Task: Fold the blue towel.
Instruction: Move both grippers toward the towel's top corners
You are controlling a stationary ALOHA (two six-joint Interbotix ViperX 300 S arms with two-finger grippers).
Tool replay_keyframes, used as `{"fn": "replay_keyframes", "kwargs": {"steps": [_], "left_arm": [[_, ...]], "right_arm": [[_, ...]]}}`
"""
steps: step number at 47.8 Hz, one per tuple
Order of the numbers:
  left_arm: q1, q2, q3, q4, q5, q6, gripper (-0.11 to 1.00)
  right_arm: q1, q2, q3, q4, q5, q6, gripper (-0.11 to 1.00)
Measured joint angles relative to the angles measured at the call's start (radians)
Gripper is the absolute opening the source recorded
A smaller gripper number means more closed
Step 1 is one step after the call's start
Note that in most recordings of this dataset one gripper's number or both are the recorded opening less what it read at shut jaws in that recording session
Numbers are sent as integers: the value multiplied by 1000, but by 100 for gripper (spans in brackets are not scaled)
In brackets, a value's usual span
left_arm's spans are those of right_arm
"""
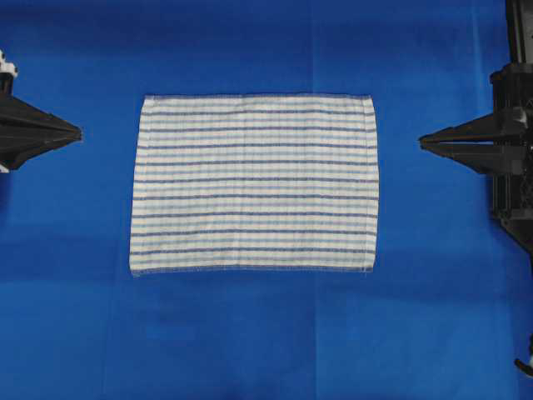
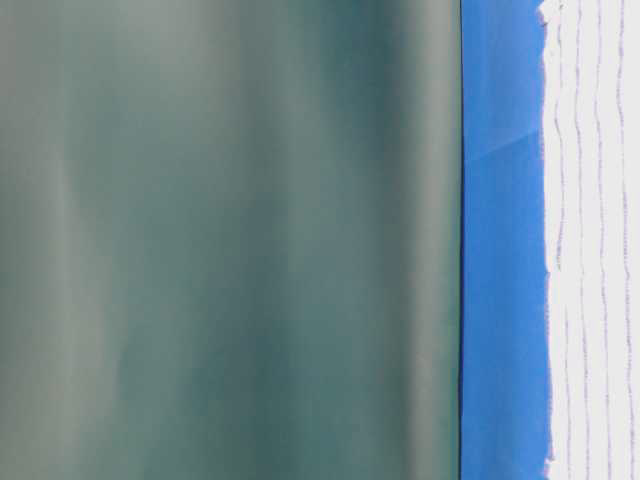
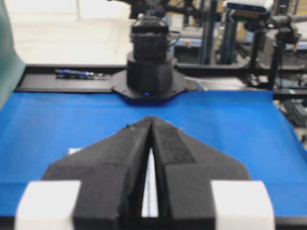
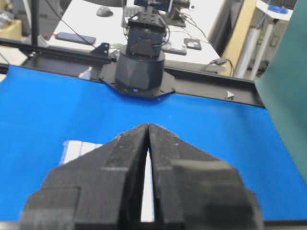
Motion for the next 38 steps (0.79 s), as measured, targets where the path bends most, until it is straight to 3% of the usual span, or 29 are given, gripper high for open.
{"fn": "replay_keyframes", "kwargs": {"steps": [6,14,28,32,38], "left_arm": [[6,8,0,-17,9,3,0],[38,49,2,-18,25,32,0],[175,241,17,-26,46,57,2],[209,298,17,-28,44,48,15],[258,393,17,-28,43,25,52]], "right_arm": [[-29,12,-5,2,25,3,-6],[-129,44,-8,25,83,17,-6],[-258,213,2,92,91,20,0],[-285,305,5,112,67,20,10],[-325,426,14,146,5,20,38]]}}
